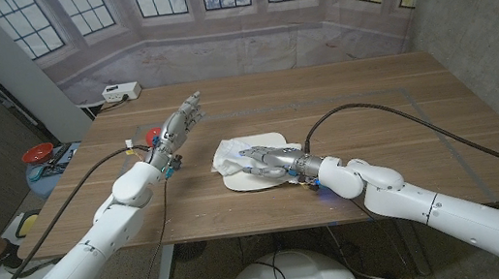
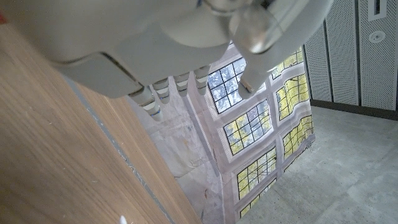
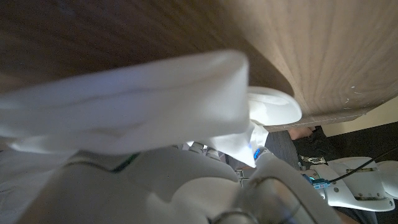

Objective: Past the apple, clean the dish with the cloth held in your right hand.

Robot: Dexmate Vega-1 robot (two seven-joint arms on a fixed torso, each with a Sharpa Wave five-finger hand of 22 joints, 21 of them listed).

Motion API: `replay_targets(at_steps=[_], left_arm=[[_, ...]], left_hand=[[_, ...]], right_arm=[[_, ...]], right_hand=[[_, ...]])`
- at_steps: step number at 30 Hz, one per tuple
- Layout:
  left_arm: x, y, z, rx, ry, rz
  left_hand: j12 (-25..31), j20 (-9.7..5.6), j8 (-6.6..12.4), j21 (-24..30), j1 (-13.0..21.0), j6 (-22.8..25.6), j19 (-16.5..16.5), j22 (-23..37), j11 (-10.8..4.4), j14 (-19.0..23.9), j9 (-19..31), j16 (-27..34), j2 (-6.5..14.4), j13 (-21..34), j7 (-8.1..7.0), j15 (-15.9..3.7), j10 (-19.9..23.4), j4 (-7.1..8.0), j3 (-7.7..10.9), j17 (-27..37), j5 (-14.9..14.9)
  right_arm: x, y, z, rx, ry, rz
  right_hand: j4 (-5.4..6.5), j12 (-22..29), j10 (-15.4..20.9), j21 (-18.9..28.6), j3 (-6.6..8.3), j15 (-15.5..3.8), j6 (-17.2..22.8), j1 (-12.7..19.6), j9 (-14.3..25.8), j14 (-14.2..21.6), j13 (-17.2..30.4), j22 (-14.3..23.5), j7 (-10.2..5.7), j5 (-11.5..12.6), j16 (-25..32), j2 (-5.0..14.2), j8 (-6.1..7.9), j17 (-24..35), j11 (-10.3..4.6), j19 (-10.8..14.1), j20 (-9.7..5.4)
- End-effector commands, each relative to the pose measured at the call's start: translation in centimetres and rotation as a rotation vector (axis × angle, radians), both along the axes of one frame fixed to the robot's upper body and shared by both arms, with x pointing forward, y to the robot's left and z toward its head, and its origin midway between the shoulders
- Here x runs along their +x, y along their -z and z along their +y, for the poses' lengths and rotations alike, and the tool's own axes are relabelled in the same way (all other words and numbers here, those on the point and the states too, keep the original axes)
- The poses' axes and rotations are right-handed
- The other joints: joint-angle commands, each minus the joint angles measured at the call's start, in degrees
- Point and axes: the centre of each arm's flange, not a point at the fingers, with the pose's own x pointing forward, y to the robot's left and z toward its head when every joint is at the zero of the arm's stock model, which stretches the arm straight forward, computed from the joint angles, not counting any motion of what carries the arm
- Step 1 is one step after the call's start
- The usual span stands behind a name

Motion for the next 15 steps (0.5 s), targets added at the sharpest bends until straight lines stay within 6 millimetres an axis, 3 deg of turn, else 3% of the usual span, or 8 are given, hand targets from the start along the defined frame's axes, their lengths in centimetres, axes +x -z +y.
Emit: replay_targets(at_steps=[1,4,15], left_arm=[[-0.5,1.9,1.9,-0.073,-0.059,-0.036],[-0.5,2.3,2.2,-0.088,-0.065,-0.033],[-0.4,3.0,2.6,-0.091,-0.08,-0.011]], left_hand=[[0.35,0.11,0.03,0.44,-0.84,-0.17,0.21,0.18,-0.27,0.63,0.26,0.68,-0.02,0.17,-0.72,-0.3,0.34,0.78,-0.08,0.11,-0.15],[0.44,0.01,-0.03,0.51,-1.84,-0.45,0.4,0.19,-1.29,0.89,0.25,0.73,-0.24,0.15,-1.25,-0.6,0.7,1.75,-0.56,0.15,-0.17],[0.39,-0.14,-0.03,0.53,-3.04,-0.67,0.48,0.2,-1.25,0.98,0.23,0.69,-0.51,0.13,-1.6,-0.86,0.72,2.87,-1.16,0.17,-0.11]], right_arm=[[1.2,-0.1,0.4,-0.007,-0.021,0.026],[1.5,-0.2,0.4,-0.005,-0.024,0.027],[1.7,-0.8,0.3,0.01,-0.028,0.021]], right_hand=[[0.14,0.33,-0.23,0.6,0.53,-1.07,-0.2,-0.78,0.15,-0.48,0.09,0.56,-0.12,0.28,0.4,4.15,0.23,0.11,-0.37,2.66,0.86],[0.14,0.34,-0.2,0.6,0.58,-1.1,-0.1,-0.86,0.15,-0.49,0.09,0.55,0.02,0.28,0.4,4.14,0.26,0.11,-0.35,2.67,0.82],[0.11,0.51,0.24,0.66,0.82,-1.14,0.4,-1.08,0.13,-0.23,0.09,0.55,0.18,0.3,0.5,4.1,0.39,0.08,-0.32,2.89,0.61]])
